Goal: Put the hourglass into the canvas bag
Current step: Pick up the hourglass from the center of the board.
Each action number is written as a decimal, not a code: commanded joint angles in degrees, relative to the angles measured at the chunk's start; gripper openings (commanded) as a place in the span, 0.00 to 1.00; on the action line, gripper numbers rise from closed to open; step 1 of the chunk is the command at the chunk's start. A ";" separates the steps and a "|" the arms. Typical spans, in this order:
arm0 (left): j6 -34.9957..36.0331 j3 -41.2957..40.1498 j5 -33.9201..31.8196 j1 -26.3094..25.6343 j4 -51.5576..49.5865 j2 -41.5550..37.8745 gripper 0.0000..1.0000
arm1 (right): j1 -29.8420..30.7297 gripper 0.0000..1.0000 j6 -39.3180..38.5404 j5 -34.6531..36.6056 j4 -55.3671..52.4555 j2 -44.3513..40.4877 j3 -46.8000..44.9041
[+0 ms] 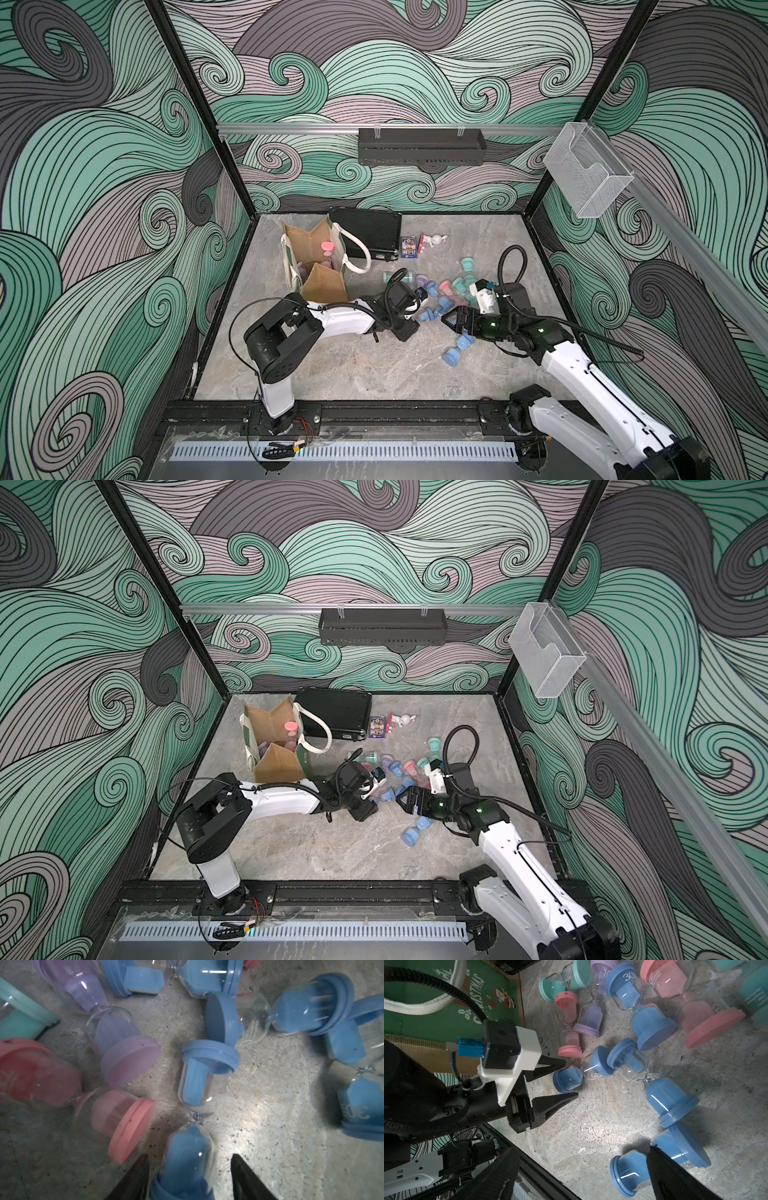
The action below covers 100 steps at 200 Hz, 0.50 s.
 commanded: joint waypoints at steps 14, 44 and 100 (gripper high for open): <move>-0.17 0.57 -5.03 -1.55 1.61 2.22 0.59 | -0.99 0.99 -1.39 -1.61 0.54 0.67 -0.78; 0.40 -0.80 -6.61 -2.17 1.57 2.05 0.55 | -1.62 1.00 -1.46 -1.85 0.83 0.57 -1.32; 1.45 -1.36 -7.18 -2.34 -0.36 1.57 0.47 | -2.37 1.00 -1.42 -3.05 2.22 2.22 -1.59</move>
